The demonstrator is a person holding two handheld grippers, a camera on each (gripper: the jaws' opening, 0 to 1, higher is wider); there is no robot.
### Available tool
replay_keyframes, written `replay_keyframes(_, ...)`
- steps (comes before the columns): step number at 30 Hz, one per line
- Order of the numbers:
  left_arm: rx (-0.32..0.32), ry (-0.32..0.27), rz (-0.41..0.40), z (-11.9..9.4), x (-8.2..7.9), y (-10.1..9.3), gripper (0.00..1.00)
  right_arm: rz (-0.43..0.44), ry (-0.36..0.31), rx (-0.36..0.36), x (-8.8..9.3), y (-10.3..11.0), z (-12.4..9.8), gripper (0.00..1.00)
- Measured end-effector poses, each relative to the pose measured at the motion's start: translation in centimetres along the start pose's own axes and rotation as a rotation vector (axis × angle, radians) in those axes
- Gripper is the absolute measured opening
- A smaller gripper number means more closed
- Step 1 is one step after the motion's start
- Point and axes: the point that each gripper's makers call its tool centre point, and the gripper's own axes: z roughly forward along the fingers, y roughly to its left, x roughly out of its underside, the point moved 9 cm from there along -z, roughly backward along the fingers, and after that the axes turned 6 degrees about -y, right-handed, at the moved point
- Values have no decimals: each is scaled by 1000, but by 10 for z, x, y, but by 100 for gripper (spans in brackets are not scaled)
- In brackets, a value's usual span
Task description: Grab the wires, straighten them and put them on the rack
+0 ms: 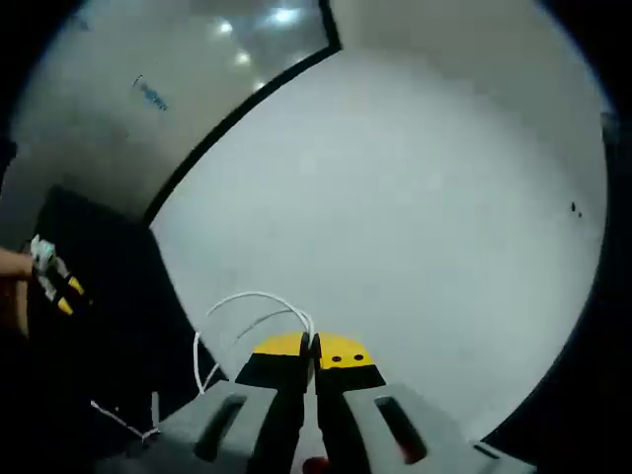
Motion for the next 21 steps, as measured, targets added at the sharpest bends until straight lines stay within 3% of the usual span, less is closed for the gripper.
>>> replay_keyframes(1, 3, 1, 5, -1, -1, -1, 41, 17, -28, 65, -11, -15, 0, 1)
replay_keyframes(4, 8, 1, 17, -2, -2, -1, 41, 118, -59, 161, -33, -51, -4, 1)
replay_keyframes(5, 10, -1, 15, -2, -2, -1, 41, 183, -48, 174, -35, -55, -8, 1)
replay_keyframes(6, 14, -6, 14, -1, -2, -1, 41, 184, -64, 156, -39, -60, -6, 1)
replay_keyframes(8, 15, -9, 14, -1, -2, -1, 41, 130, 0, 122, -32, -47, -9, 1)
replay_keyframes(9, 14, -7, 13, -1, -2, 0, 41, 113, -17, 65, -27, -34, -10, 1)
replay_keyframes(11, 11, -8, 9, -1, -2, 1, 41, 73, 24, -28, -9, -5, -12, 1)
replay_keyframes(15, 6, -12, 1, -1, -2, 3, 41, -54, 180, -130, 57, 65, -22, 1)
replay_keyframes(17, 6, -10, 3, -2, -2, 2, 41, -157, 333, -153, 105, 98, -29, 1)
replay_keyframes(18, 6, -8, 6, -2, -2, 1, 41, -213, 406, -199, 130, 117, -34, 1)
replay_keyframes(19, 6, -6, 8, -2, -2, 0, 41, -201, 468, -225, 157, 134, -41, 1)
replay_keyframes(21, 5, 0, 10, -2, -2, -1, 41, -69, 615, -256, 209, 167, -60, 1)
